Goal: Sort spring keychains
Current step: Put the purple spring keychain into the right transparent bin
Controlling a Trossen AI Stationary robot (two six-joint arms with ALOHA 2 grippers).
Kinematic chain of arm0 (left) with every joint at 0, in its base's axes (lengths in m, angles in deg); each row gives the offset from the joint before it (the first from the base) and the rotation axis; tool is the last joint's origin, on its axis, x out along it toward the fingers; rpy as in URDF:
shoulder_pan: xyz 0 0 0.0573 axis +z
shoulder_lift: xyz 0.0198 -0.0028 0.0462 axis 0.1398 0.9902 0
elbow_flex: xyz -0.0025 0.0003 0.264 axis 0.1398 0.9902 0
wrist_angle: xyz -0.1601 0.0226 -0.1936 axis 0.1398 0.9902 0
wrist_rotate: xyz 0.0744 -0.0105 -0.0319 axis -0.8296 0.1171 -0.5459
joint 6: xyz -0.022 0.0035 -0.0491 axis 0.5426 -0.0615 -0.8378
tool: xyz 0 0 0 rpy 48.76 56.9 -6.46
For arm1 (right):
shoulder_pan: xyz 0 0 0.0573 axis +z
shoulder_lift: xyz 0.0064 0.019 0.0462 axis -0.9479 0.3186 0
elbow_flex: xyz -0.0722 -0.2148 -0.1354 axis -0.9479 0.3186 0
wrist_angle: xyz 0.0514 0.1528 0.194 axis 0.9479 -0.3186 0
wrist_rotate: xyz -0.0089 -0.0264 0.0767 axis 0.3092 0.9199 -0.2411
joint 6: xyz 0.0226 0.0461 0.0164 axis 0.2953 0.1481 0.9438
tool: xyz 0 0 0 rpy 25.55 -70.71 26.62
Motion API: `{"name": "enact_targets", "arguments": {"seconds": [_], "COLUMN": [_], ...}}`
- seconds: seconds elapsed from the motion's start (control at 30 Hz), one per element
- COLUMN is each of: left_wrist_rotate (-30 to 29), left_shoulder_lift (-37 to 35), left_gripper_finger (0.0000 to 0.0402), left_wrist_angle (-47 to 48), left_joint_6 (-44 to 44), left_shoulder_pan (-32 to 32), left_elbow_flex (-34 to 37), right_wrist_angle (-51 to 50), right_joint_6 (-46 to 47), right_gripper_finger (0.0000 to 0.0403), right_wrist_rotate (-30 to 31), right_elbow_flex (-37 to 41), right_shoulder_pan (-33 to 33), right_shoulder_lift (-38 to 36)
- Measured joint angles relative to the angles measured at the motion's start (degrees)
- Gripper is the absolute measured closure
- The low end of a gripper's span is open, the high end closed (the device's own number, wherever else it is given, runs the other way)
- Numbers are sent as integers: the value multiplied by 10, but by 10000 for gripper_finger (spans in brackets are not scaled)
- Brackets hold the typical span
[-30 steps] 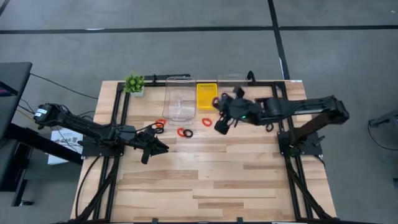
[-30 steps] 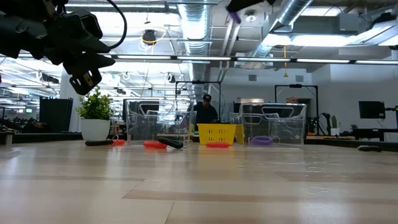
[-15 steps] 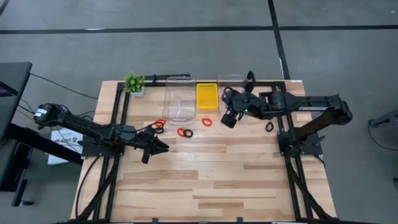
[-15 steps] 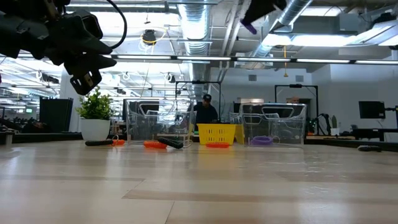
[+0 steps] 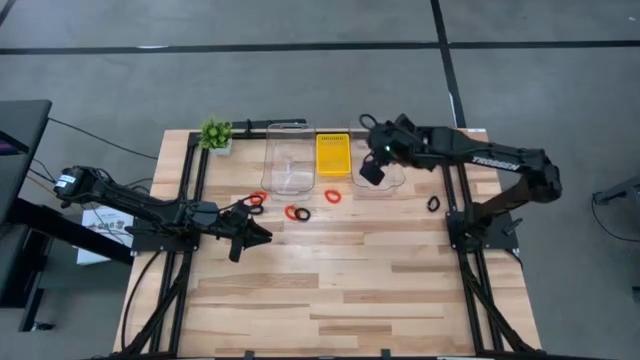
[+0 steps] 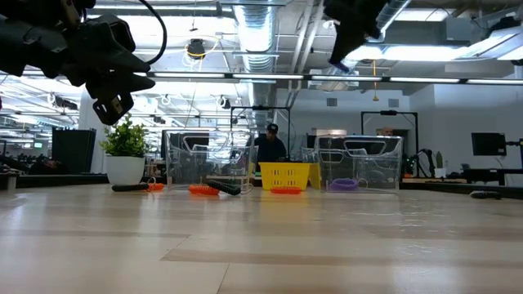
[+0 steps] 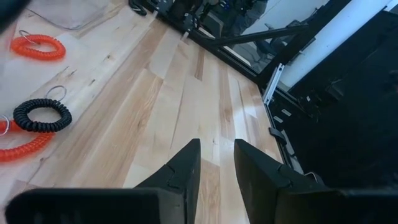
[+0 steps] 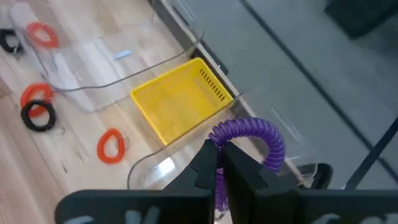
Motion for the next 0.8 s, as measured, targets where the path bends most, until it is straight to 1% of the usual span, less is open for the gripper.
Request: {"name": "enact_targets", "arguments": {"seconds": [0.17,0.3,0.5,0.63,0.8], "left_wrist_rotate": [0,0,0,1,2], "left_shoulder_lift": [0,0,0,0,0], "left_gripper_finger": [307,307,307,307,307], "left_wrist_angle": [0,0,0,0,1], "left_joint_6": [-8,-13,-21,-22,-22], "left_shoulder_pan": [0,0,0,-2,-15], "left_elbow_flex": [0,0,0,0,0], "right_wrist_angle": [-8,-14,-13,-13,-7], "right_joint_6": [0,-1,-5,-5,-13], "right_gripper_finger": [396,396,396,396,396], "right_wrist_rotate": [-71,-126,-196,-213,-220], "right_elbow_flex": [0,0,0,0,0], "right_shoulder_pan": [-64,-107,-138,-139,-138], "right_shoulder_lift": [47,105,209,262,284]}}
